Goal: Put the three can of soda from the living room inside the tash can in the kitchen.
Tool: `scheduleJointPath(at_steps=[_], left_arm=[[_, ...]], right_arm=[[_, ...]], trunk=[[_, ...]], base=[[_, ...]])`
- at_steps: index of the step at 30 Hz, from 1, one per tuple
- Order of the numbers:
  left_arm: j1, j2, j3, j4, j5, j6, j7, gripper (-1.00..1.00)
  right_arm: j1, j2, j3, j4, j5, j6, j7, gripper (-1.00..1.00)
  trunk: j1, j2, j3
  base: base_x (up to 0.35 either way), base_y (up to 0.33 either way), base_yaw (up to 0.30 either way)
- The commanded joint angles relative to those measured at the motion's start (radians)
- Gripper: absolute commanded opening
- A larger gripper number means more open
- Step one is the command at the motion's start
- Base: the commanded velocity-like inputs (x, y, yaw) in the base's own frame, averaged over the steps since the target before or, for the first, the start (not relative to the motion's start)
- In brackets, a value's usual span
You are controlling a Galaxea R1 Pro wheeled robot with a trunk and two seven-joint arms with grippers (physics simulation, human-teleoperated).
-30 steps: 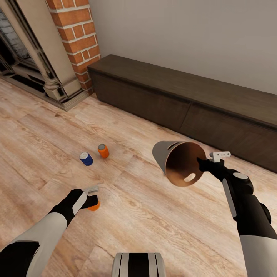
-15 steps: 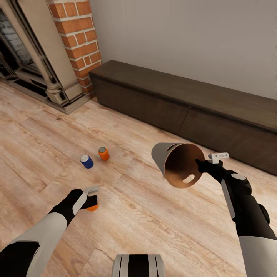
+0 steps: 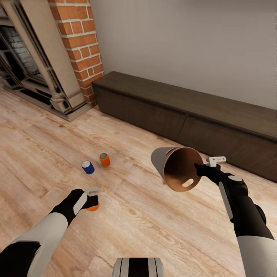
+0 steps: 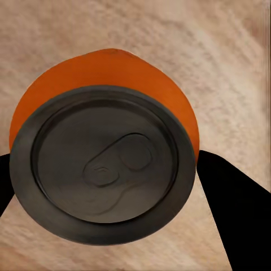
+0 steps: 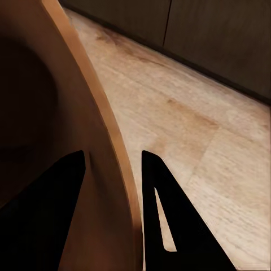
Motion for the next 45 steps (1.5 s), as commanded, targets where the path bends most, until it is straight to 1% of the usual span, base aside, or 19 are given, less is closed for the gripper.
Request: scheduleJointPath(at_steps=[1,15,18,19,20,25,28,31,33,37,42,44,45], left_arm=[[0.0,0.0,0.0,0.0,0.0,0.0,0.0,-1.0],[0.0,0.0,0.0,0.0,0.0,0.001,-0.002,-1.0],[0.0,0.0,0.001,0.0,0.0,0.001,-0.003,-1.0],[0.0,0.0,0.001,0.0,0.0,0.001,-0.003,-1.0],[0.0,0.0,0.001,-0.001,0.0,0.001,-0.004,-1.0],[0.0,0.0,0.001,-0.001,0.0,0.001,-0.005,-1.0],[0.0,0.0,0.001,-0.001,0.0,0.001,-0.006,-1.0],[0.0,0.0,0.0,-0.001,0.0,0.001,-0.007,-1.0],[0.0,0.0,0.0,-0.001,0.0,0.001,-0.007,-1.0],[0.0,0.0,-0.001,-0.001,0.0,0.001,-0.008,-1.0],[0.0,0.002,-0.002,-0.002,0.0,0.004,-0.014,-1.0],[-0.001,0.006,-0.003,-0.002,0.0,0.006,-0.031,-1.0],[-0.001,0.008,-0.004,-0.003,0.001,0.01,-0.051,-1.0]], right_arm=[[-0.001,0.0,0.0,0.002,-0.013,0.003,0.004,-1.0],[-0.001,0.0,-0.002,0.015,-0.013,0.028,0.004,-1.0],[-0.002,0.002,-0.002,0.015,-0.012,0.064,0.003,-1.0],[-0.002,0.002,-0.003,0.014,-0.011,0.097,0.002,-1.0],[-0.002,0.002,-0.003,0.014,-0.011,0.113,0.002,-1.0],[-0.002,0.002,-0.003,0.005,-0.014,0.153,0.003,-1.0],[-0.002,0.003,-0.003,0.002,-0.013,0.207,0.003,-1.0],[-0.002,0.003,-0.003,-0.003,-0.013,0.231,0.003,-1.0],[-0.002,0.001,-0.003,-0.009,-0.012,0.281,0.003,-1.0],[-0.003,-0.003,-0.003,-0.011,-0.012,0.356,0.003,-1.0],[-0.004,-0.007,0.017,-0.012,-0.011,0.423,0.003,-1.0],[-0.005,-0.008,0.024,-0.012,-0.011,0.444,0.003,-1.0],[-0.005,-0.008,0.027,-0.012,-0.01,0.455,0.003,-1.0]], trunk=[[-0.001,0.0,0.004],[-0.007,0.003,0.058],[-0.008,0.004,0.07],[-0.009,0.004,0.074],[-0.009,0.005,0.078],[-0.011,0.006,0.097],[-0.013,0.007,0.109],[-0.014,0.007,0.12],[-0.015,0.008,0.128],[-0.017,0.009,0.143],[-0.019,0.01,0.163],[-0.02,0.01,0.17],[-0.02,0.01,0.174]], base=[[0.0,0.0,0.0],[0.0,0.0,0.0],[0.0,0.0,0.0],[0.0,0.0,0.0],[0.0,0.0,0.0],[0.0,0.0,0.0],[0.0,0.0,0.0],[0.0,0.0,0.0],[0.0,0.0,0.0],[0.0,0.0,0.0],[0.0,0.0,0.0],[0.0,0.0,0.0],[0.0,0.0,0.0]])
